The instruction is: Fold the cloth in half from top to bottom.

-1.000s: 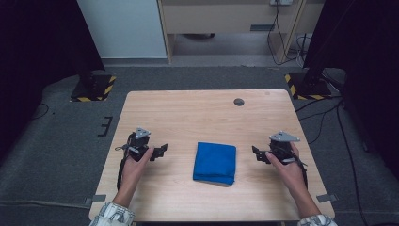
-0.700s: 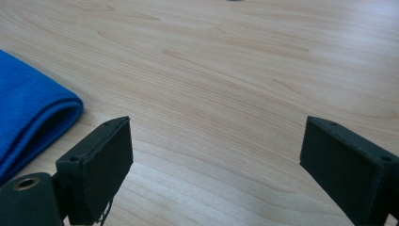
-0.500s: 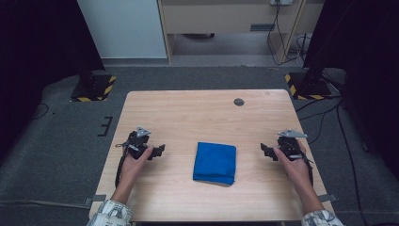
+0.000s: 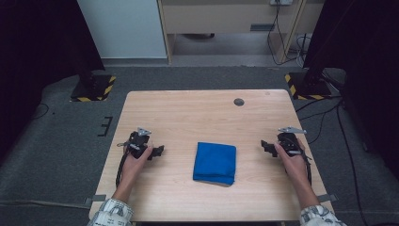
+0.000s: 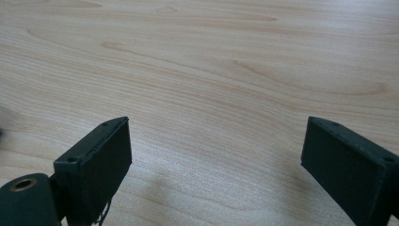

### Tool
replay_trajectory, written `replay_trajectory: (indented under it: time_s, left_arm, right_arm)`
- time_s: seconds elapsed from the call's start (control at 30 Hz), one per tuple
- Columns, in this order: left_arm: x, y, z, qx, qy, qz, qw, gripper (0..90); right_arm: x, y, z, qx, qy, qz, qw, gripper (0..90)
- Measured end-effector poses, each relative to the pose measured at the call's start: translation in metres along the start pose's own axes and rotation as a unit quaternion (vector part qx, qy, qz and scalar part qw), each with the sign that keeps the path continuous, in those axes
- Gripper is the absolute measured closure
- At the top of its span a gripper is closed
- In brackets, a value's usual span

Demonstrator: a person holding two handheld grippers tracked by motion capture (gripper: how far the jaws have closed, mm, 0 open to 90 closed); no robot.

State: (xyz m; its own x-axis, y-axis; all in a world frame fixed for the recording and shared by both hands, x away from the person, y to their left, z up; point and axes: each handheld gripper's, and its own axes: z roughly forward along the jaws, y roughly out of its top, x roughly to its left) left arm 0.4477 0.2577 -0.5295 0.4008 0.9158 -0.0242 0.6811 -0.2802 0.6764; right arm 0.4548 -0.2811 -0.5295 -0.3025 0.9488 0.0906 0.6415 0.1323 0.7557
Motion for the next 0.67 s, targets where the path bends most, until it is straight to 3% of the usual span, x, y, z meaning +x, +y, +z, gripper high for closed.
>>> replay_trajectory:
  time_s: [0.17,0.37,0.67]
  left_arm:
    - [-0.002,-0.003,0.003,0.000,0.003,0.012,0.9999,2.8]
    - [-0.003,-0.006,0.005,-0.014,0.004,0.017,0.9997,0.0]
    - [-0.003,-0.006,0.005,-0.014,0.004,0.018,0.9997,0.0]
  right_arm:
    - [0.001,-0.002,0.006,0.012,-0.010,0.002,0.9999,7.1]
    - [0.009,-0.005,0.011,0.031,-0.036,-0.031,0.9984,5.6]
    - [0.011,-0.011,0.004,0.031,-0.028,-0.037,0.9985,5.7]
